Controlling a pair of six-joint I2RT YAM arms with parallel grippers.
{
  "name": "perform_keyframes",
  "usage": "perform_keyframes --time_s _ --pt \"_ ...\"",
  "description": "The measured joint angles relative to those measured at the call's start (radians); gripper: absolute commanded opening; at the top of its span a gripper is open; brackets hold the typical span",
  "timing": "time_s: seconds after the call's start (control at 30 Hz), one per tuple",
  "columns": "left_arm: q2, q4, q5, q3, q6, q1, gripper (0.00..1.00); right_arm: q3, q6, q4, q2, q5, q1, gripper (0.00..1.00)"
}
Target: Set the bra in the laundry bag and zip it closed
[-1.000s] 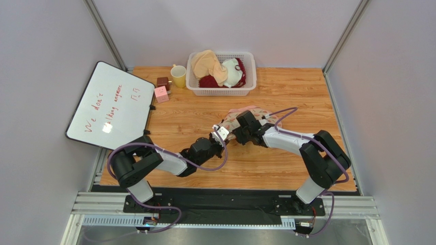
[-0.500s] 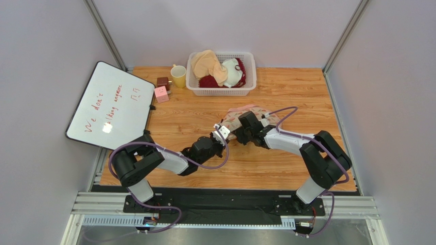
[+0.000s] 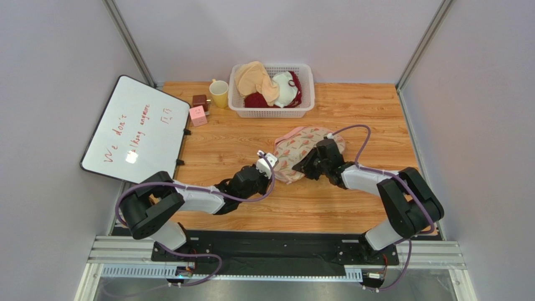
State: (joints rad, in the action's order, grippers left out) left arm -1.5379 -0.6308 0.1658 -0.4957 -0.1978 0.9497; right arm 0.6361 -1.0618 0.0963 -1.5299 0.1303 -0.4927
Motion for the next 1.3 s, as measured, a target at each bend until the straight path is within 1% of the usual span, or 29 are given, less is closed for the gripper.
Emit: perform_keyframes --time_s 0.1,0.17,0.2,0.23,0.27,0.3,0.33,0.4,0.47,0.57,0.63,0.73,0.83,1.07,1.1,1.13,1.2,1.23,1.3 --pt "0.017 0.069 -0.022 0.000 -0.018 -0.010 0.00 -0.018 0.107 0.025 -0.002 0.105 0.055 0.00" --pt "0.021 0.105 -0.085 0.000 -0.039 -0.013 0.00 -0.024 0.171 0.029 -0.002 0.151 0.081 0.00" --pt "0.022 0.114 -0.112 0.000 -0.048 -0.012 0.02 -0.029 0.193 0.030 -0.001 0.162 0.086 0.00" --pt "0.024 0.128 -0.156 0.000 -0.062 -0.010 0.10 -0.034 0.203 0.031 0.000 0.172 0.089 0.00" --pt "0.029 0.135 -0.189 0.002 -0.072 -0.007 0.28 -0.038 0.206 0.031 0.002 0.180 0.089 0.00" --pt "0.038 0.136 -0.214 0.006 -0.083 0.000 0.35 -0.042 0.205 0.031 0.005 0.189 0.088 0.00" --pt "0.050 0.134 -0.229 0.013 -0.093 0.011 0.39 -0.043 0.194 0.025 0.006 0.195 0.089 0.00" --pt "0.073 0.132 -0.240 0.018 -0.111 0.046 0.44 -0.042 0.149 0.005 0.008 0.208 0.087 0.00" --pt "0.079 0.115 -0.231 0.017 -0.119 0.076 0.49 -0.042 0.069 -0.019 0.010 0.220 0.082 0.00" --pt "0.072 0.106 -0.216 0.016 -0.123 0.094 0.52 -0.042 -0.045 -0.062 0.034 0.202 0.051 0.00" --pt "0.060 0.095 -0.203 0.016 -0.123 0.093 0.52 -0.042 -0.103 -0.101 0.072 0.171 0.021 0.00" --pt "0.035 0.079 -0.181 0.009 -0.122 0.093 0.49 -0.034 -0.179 -0.152 0.121 0.127 -0.018 0.00" --pt "0.010 0.071 -0.156 -0.009 -0.123 0.093 0.45 -0.021 -0.232 -0.176 0.129 0.092 -0.034 0.00" --pt "-0.001 0.054 -0.098 -0.029 -0.123 0.093 0.45 -0.019 -0.321 -0.224 0.129 0.014 -0.067 0.00" --pt "-0.001 0.051 -0.091 -0.030 -0.124 0.093 0.43 -0.019 -0.329 -0.224 0.129 0.008 -0.070 0.00" --pt "-0.002 0.051 -0.083 -0.031 -0.125 0.093 0.36 -0.019 -0.337 -0.224 0.129 0.004 -0.072 0.00" --pt "-0.003 0.050 -0.062 -0.034 -0.133 0.093 0.31 -0.019 -0.354 -0.224 0.129 -0.007 -0.076 0.00" --pt "-0.005 0.050 -0.050 -0.036 -0.138 0.093 0.26 -0.019 -0.360 -0.224 0.129 -0.010 -0.079 0.00" --pt "-0.006 0.048 -0.032 -0.037 -0.145 0.093 0.24 -0.019 -0.372 -0.224 0.129 -0.024 -0.087 0.00"
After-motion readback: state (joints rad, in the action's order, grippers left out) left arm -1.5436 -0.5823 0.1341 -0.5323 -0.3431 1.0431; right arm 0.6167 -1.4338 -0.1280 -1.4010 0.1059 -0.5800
